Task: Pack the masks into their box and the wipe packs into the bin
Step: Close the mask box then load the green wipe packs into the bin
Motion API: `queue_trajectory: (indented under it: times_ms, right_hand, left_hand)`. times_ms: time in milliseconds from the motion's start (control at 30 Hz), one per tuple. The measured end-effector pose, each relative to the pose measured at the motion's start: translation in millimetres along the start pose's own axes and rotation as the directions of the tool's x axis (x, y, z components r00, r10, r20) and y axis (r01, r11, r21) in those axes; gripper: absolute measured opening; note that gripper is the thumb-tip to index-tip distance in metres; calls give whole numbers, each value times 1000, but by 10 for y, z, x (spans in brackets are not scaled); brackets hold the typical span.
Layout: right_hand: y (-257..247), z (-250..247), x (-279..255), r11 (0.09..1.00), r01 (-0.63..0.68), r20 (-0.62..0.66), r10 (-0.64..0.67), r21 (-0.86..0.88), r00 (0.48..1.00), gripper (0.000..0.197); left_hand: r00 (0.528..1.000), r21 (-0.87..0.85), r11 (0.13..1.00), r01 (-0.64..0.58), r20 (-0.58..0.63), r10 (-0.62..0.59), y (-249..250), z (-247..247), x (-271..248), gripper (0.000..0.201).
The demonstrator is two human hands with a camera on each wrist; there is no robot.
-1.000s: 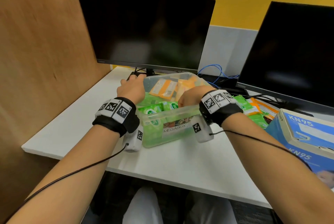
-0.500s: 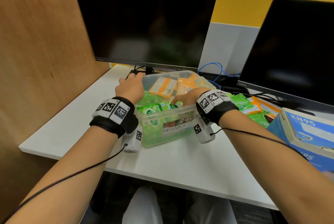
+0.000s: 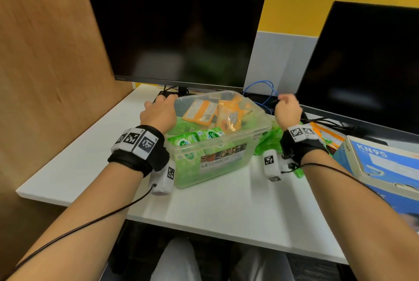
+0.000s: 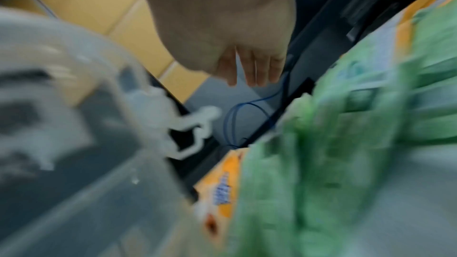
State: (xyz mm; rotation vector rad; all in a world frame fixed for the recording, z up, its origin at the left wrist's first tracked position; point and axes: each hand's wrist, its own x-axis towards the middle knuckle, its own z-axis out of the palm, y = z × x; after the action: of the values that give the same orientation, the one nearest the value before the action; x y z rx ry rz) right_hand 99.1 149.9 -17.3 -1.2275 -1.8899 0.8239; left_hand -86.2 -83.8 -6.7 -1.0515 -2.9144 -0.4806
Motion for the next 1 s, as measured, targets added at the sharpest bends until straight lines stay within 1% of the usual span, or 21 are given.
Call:
queue_trajectory:
  times_ms: [33, 67, 133, 200, 267, 300, 333, 367, 433, 467, 533, 600, 667, 733, 767, 833, 867, 900, 933, 967, 1000]
  right_hand:
    - [183, 75, 59, 992, 11, 116, 4, -122, 993, 42]
    - [392, 174, 147, 965, 82, 231, -23, -249, 973, 55]
    - [882, 448, 455, 868, 207, 400, -10, -452, 916, 80]
    - [1201, 644, 682, 760, 274, 497, 73, -589, 864, 83]
    - [1318, 758, 817, 721, 332, 565, 100, -608, 819, 100]
    - [1300, 804, 812, 708, 341, 565, 99, -618, 819, 110]
    - [1202, 805, 749, 724, 322, 550, 95, -610, 829, 113]
    - [1082, 753, 634, 745, 278, 514, 101, -607, 852, 106]
    - [662, 532, 193, 768, 229, 437, 73, -598, 897, 71]
    - [603, 511, 100, 775, 228, 402, 37, -589, 915, 57]
    - [590, 482, 53, 820, 225, 396, 2, -526, 918, 41]
    - [610, 431, 110, 883, 196, 453, 22, -427, 891, 30]
    - [561, 307, 140, 950, 59, 476, 100, -308, 874, 23]
    - [455, 132, 172, 983, -55, 425, 126, -175, 896, 17]
    - [371, 43, 185, 991, -61, 348, 98, -115, 932, 13]
    - [222, -105, 203, 1000, 8, 94, -7, -11, 996, 12]
    - [130, -172, 173, 995, 84, -40, -82, 55, 996, 16]
    - [24, -224, 114, 975, 180, -142, -161, 129, 977, 19]
    - [-88, -262, 36, 939, 273, -181, -237, 210, 954, 21]
    - [-215, -284, -67, 896, 339, -155, -306, 285, 939, 23]
    - [-334, -285, -180, 856, 368, -73, -368, 364, 927, 26]
  left_hand:
    - [1000, -1, 1000, 0, -1, 0, -1, 3, 5, 60]
    - [1000, -1, 1000, 1, -3, -1, -1, 3, 6, 60]
    - [1000, 1, 1000, 4, -2, -4, 4, -2, 2, 60]
    - [1000, 1, 1000, 6, -1, -6, 6, 0, 6, 60]
    - [1000, 2, 1000, 10, -3, -10, 5, -1, 13, 61]
    - [1000, 2, 1000, 14, -3, -14, 5, 3, 17, 61]
    - [1000, 1, 1000, 16, -1, -16, 5, 4, 19, 61]
    - [1000, -1, 1000, 17, 0, -17, 5, 3, 17, 61]
    - [1000, -2, 1000, 15, -5, -15, 17, 1, 9, 61]
    - [1000, -1, 1000, 14, -7, -14, 18, -2, 6, 61]
    - [1000, -3, 1000, 11, -7, -11, 16, -1, 3, 60]
    - [1000, -6, 1000, 9, -10, -10, 13, -5, 3, 60]
    - [1000, -7, 1000, 10, -10, -10, 18, -6, 1, 60]
    - [1000, -15, 1000, 11, -7, -11, 19, -2, 1, 60]
    - [1000, -20, 1000, 10, -8, -10, 16, -2, 2, 60]
    - [1000, -29, 1000, 7, -9, -7, 2, 0, 9, 60]
    - [1000, -32, 999, 6, -9, -6, -4, 3, 13, 60]
    - [1000, -34, 999, 3, -8, -4, -5, 6, 18, 60]
    - [1000, -37, 999, 0, -8, 0, -3, 6, 21, 61]
    - [1000, -40, 999, -4, -8, 3, 0, 4, 21, 61]
    - [1000, -44, 999, -5, -9, 4, 2, 0, 20, 61]
